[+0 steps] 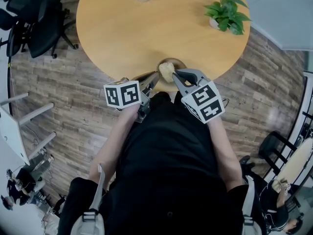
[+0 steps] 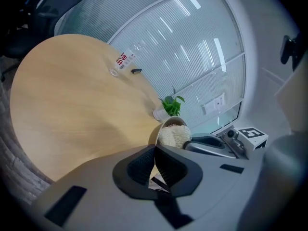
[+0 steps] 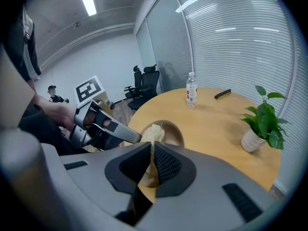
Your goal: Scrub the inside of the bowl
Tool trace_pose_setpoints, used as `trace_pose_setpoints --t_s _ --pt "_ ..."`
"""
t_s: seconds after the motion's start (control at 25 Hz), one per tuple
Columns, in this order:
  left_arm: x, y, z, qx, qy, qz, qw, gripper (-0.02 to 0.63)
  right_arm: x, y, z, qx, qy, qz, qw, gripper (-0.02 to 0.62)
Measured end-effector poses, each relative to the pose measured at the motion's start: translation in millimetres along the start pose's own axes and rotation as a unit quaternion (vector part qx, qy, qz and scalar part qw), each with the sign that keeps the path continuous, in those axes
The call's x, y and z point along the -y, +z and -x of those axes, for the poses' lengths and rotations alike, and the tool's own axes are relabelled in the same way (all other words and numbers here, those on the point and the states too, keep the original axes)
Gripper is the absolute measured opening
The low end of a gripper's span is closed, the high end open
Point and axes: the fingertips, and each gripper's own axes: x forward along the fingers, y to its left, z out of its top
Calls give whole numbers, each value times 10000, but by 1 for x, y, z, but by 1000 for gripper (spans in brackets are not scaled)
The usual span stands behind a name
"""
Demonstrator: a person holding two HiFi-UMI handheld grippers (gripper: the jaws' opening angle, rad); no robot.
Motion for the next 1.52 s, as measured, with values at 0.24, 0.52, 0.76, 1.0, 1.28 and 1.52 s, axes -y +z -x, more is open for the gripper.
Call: trace_pose_setpoints --t_s 0.24,0.52,0.76,1.0,1.28,1.52 --pt "11 1 3 -7 123 -413 9991 17 15 -3 -4 -222 -577 -330 9975 26" --pt "10 10 7 182 331 -629 9973 17 2 -6 -11 -181 -212 -385 9989 26" --pt "10 6 9 118 350 -718 9967 17 -8 -9 -13 -571 -441 1102 9913 26" --pt "13 3 7 13 280 -764 9967 17 -1 -12 -14 -1119 -1279 3350 9268 26" --pt "11 6 8 122 166 -397 9990 17 1 17 -9 -919 -1619 4597 8683 25" --pt "19 12 10 317 21 -370 9988 18 10 10 -14 -1081 -1617 4334 8800 25"
